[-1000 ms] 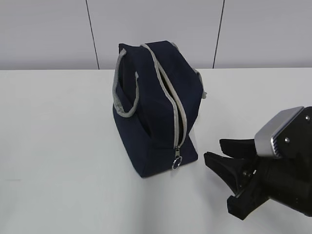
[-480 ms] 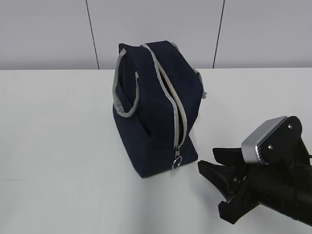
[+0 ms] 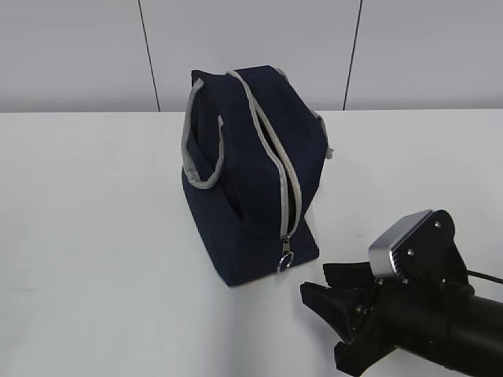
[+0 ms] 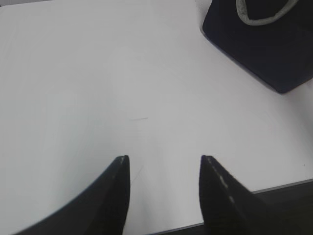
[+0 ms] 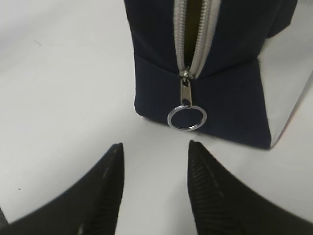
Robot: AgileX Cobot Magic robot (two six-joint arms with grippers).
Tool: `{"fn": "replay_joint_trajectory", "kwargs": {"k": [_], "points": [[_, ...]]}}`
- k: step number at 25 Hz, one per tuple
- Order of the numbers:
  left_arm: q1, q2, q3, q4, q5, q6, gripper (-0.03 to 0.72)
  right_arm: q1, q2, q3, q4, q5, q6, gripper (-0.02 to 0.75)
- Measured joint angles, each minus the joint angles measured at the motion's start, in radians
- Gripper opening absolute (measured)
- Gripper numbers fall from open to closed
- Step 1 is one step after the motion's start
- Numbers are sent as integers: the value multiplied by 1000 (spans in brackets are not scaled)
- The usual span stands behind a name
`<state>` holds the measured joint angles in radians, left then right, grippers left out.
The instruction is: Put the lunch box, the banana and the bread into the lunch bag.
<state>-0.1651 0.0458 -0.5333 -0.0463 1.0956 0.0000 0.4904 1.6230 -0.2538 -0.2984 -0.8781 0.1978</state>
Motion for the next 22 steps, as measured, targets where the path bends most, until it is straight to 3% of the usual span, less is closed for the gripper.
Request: {"fn": "replay_joint_trajectory", "kwargs": {"k": [4,10,22], "points": [[0,0,0,0,0,0,353,0,72,-6,0,-66,4,351],[0,0,0,0,0,0,353,0,204,-10,2,-165,6,451],[0,0,0,0,0,0,353,0,308,-110,38,-262,9,467]]}}
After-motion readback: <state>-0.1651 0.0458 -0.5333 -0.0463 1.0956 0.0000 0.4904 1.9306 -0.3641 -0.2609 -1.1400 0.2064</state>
